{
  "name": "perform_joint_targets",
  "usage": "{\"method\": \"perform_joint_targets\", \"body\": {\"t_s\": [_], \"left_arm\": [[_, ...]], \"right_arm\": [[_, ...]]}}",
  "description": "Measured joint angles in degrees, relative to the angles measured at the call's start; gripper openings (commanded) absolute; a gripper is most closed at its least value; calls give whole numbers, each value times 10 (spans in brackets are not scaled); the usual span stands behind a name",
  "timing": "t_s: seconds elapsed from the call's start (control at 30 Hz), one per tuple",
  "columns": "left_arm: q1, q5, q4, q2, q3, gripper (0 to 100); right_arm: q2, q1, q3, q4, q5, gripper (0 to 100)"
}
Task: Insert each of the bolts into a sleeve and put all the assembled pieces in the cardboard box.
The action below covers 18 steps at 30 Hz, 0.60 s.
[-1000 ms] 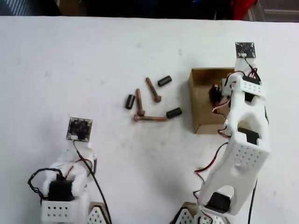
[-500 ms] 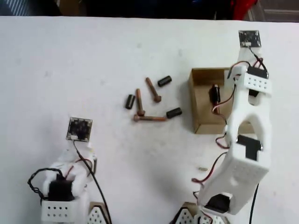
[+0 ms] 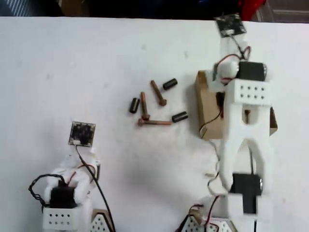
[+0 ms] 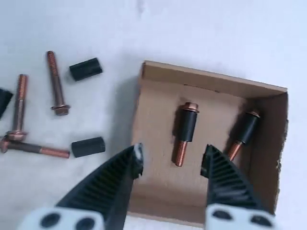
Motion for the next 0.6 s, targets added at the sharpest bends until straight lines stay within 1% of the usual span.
{"method": "perform_joint_targets", "body": {"t_s": [0.2,0.33,0.47,0.6], "left_arm": [[0,0,0,0,0,24],[0,0,0,0,0,24],[0,0,0,0,0,24],[0,0,0,0,0,24]], "right_arm": [[-107,-72,0,93,0,177],[-178,-102,-1,150,0,177],[-251,-127,-1,165,0,177],[-331,-149,53,167,0,177]]}}
